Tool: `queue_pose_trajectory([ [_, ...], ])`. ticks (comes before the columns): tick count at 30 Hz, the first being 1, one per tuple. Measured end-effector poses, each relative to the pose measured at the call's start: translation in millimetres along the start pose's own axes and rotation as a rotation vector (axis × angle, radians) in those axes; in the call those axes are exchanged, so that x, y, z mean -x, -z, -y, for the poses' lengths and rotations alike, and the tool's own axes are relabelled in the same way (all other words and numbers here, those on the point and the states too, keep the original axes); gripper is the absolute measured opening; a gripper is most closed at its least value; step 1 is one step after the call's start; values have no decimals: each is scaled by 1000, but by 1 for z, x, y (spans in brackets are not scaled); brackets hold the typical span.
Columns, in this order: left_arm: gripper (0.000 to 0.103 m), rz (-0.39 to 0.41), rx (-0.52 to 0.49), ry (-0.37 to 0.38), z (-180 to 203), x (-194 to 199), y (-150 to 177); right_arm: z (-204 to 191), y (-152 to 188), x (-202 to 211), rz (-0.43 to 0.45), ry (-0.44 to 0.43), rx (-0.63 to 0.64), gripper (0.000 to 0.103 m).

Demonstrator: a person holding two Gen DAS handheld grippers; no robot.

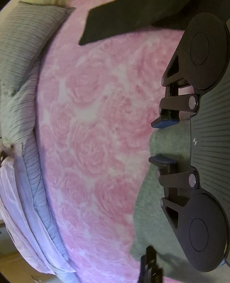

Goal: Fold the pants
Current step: 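Grasp one side of the folded sweatpants with the right gripper while the left gripper grasps the other side, then lift and carry the folded sweatpants with both grippers toward the striped pillow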

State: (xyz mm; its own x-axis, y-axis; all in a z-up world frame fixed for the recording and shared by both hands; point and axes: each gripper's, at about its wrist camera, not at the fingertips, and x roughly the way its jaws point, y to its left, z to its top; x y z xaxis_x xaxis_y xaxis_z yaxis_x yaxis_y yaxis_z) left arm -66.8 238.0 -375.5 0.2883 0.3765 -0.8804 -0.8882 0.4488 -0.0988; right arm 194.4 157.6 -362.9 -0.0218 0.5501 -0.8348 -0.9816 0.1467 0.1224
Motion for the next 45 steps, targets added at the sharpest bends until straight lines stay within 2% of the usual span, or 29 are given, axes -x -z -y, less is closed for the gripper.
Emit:
queue_pose_trajectory([
  [2, 36, -9, -13, -16, 2, 7, -2, 9, -4, 3, -17, -40, -29, 34],
  [3, 36, -8, -11, -15, 2, 14, -2, 20, -7, 10, -21, -74, -85, 35],
  [4, 39, 0, -2, -3, -1, 25, -1, 32, -10, 18, -29, -101, -157, 42],
  [5, 48, 13, 9, 22, -6, 37, 2, 43, -9, 27, -37, -125, -223, 56],
  [7, 57, 35, 38, 47, -17, 59, 12, 66, -1, 49, -60, -194, -326, 72],
  [8, 60, 27, 60, 54, -24, 67, 18, 75, 5, 57, -65, -230, -356, 75],
  [11, 61, -64, 208, 127, -52, 76, 40, 86, 25, 71, -122, -317, -396, 76],
  [15, 68, -145, 447, 305, -78, 65, 70, 77, 42, 62, -187, -378, -399, 77],
  [17, 69, -152, 508, 366, -83, 55, 80, 77, 47, 48, -208, -388, -409, 77],
  [20, 69, -168, 557, 394, -87, 37, 86, 84, 54, 26, -230, -434, -468, 78],
  [21, 69, -173, 567, 422, -88, 30, 87, 88, 54, 21, -233, -459, -483, 78],
  [26, 71, -156, 541, 469, -83, 15, 86, 97, 50, 3, -250, -568, -487, 77],
  [27, 71, -155, 533, 469, -81, 13, 84, 94, 48, -1, -250, -582, -478, 75],
  [28, 71, -154, 524, 464, -78, 12, 82, 91, 47, -4, -251, -599, -474, 67],
  [30, 70, -146, 489, 440, -70, 13, 80, 84, 43, -9, -245, -593, -456, 65],
  [32, 58, -136, 455, 406, -65, 18, 79, 82, 43, -9, -236, -588, -457, 58],
  [34, 49, -127, 461, 399, -65, 25, 81, 80, 43, -3, -225, -571, -441, 54],
  [38, 35, -93, 449, 379, -58, 47, 78, 74, 40, 8, -222, -528, -423, 47],
  [41, 34, -43, 429, 413, -54, 66, 77, 77, 39, 9, -246, -530, -449, 47],
  [43, 35, -76, 461, 413, -59, 55, 82, 80, 40, 5, -265, -540, -457, 52],
  [45, 41, -97, 512, 416, -68, 38, 89, 79, 40, -1, -276, -547, -465, 59],
])
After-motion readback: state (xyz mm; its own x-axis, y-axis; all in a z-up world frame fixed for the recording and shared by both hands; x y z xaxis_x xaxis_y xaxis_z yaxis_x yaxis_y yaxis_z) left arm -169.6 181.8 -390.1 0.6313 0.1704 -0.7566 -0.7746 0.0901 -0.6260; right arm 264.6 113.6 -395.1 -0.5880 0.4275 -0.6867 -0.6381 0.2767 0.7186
